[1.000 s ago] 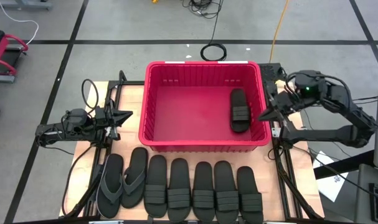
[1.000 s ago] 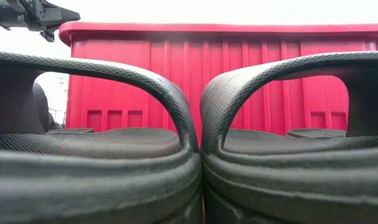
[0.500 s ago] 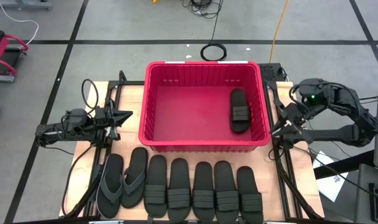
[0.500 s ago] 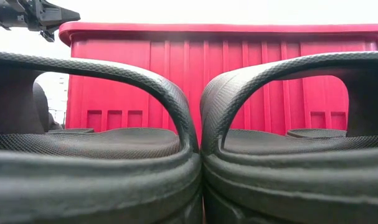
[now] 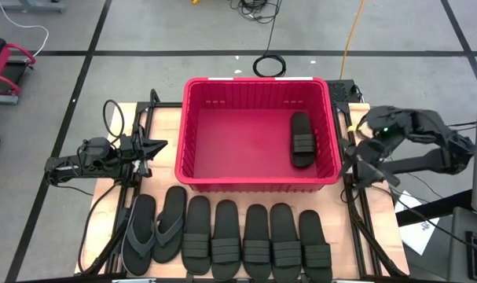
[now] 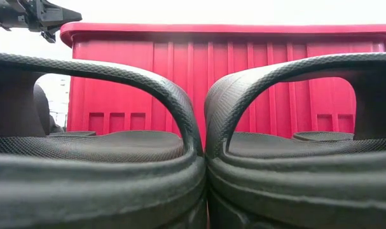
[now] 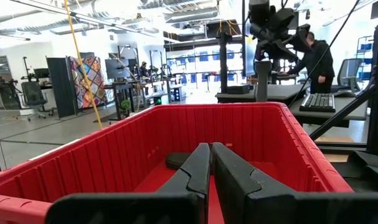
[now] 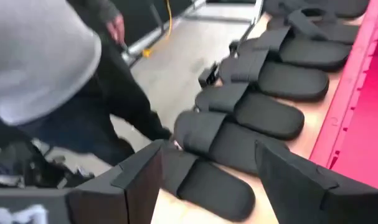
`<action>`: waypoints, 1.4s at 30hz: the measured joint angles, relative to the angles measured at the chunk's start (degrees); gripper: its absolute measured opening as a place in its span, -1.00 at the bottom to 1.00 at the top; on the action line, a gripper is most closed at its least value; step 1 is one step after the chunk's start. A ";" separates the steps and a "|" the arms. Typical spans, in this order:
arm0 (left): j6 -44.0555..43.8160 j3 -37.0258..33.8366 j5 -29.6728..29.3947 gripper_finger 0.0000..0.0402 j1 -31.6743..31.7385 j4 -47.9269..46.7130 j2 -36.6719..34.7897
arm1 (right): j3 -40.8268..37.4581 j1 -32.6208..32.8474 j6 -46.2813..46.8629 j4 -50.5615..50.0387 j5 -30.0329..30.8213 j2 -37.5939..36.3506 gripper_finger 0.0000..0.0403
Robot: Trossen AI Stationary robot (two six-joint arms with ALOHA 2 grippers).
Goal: Pick and place slides into bin
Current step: Put the black slide into the red container
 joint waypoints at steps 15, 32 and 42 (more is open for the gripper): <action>-0.01 0.00 -0.01 -0.87 0.02 0.00 0.01 | -3.48 27.56 -9.26 3.35 10.76 17.30 0.16; -0.01 0.00 0.00 -0.87 0.01 0.00 0.01 | -6.18 40.88 -2.54 3.78 16.62 21.60 0.16; -0.02 0.00 0.00 -0.87 0.02 0.00 0.00 | -26.19 42.71 27.21 39.41 21.10 21.67 0.16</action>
